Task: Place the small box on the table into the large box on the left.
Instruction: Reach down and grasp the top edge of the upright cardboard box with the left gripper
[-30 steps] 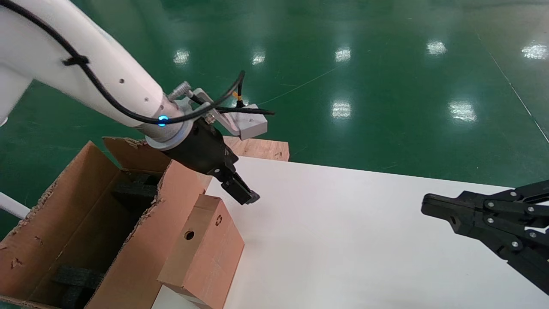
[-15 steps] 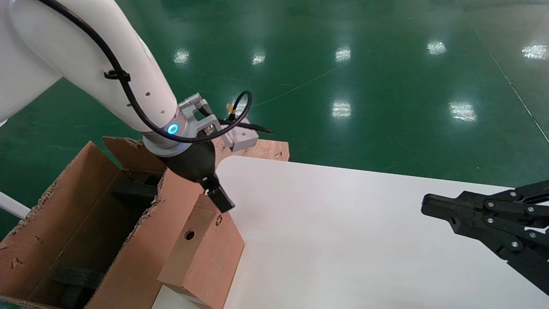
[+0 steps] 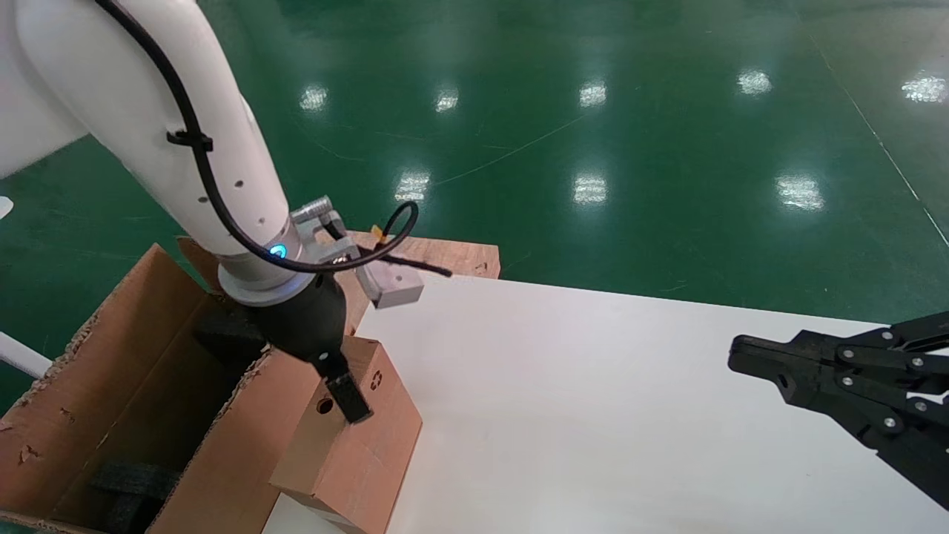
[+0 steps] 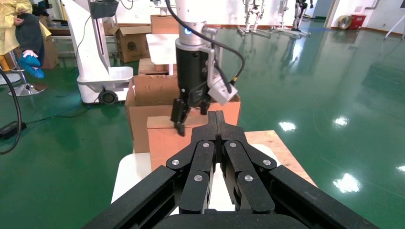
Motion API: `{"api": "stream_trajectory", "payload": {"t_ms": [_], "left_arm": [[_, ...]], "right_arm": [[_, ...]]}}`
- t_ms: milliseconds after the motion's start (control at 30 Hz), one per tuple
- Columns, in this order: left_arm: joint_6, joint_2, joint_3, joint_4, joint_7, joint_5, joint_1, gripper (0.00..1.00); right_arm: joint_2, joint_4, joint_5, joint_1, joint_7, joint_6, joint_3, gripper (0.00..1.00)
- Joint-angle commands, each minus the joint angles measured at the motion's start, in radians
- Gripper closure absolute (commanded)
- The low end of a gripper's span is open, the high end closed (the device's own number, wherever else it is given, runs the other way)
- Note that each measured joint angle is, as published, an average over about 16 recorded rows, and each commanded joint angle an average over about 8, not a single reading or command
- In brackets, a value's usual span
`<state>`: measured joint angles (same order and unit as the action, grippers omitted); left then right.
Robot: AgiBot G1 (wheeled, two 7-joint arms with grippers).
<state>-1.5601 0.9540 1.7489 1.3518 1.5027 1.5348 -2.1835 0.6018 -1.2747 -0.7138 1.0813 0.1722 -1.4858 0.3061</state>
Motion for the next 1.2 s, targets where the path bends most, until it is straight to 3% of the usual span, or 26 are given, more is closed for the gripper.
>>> {"api": "stream_trajectory", "payload": {"t_ms": [33, 100, 133, 367, 400, 1133, 1200], "left_arm": [[0.002, -0.002, 0.028, 0.000, -0.004, -0.028, -0.006, 0.00], [0.009, -0.001, 0.046, -0.001, -0.002, -0.037, -0.007, 0.00], [0.013, 0.000, 0.053, -0.001, 0.000, -0.041, -0.007, 0.00], [0.031, -0.001, 0.078, -0.003, 0.007, -0.063, -0.009, 0.00], [0.033, -0.001, 0.080, -0.003, 0.007, -0.065, -0.009, 0.00], [0.028, 0.000, 0.072, -0.003, 0.007, -0.055, -0.007, 0.00], [0.027, 0.000, 0.072, -0.003, 0.007, -0.054, -0.006, 0.12]], "right_arm": [[0.000, 0.000, 0.000, 0.000, 0.000, 0.000, 0.000, 1.00], [0.000, 0.000, 0.000, 0.000, 0.000, 0.000, 0.000, 1.00], [0.000, 0.000, 0.000, 0.000, 0.000, 0.000, 0.000, 0.95], [0.000, 0.000, 0.000, 0.000, 0.000, 0.000, 0.000, 0.07], [0.000, 0.000, 0.000, 0.000, 0.000, 0.000, 0.000, 0.00], [0.000, 0.000, 0.000, 0.000, 0.000, 0.000, 0.000, 0.00], [0.000, 0.000, 0.000, 0.000, 0.000, 0.000, 0.000, 0.00]]}}
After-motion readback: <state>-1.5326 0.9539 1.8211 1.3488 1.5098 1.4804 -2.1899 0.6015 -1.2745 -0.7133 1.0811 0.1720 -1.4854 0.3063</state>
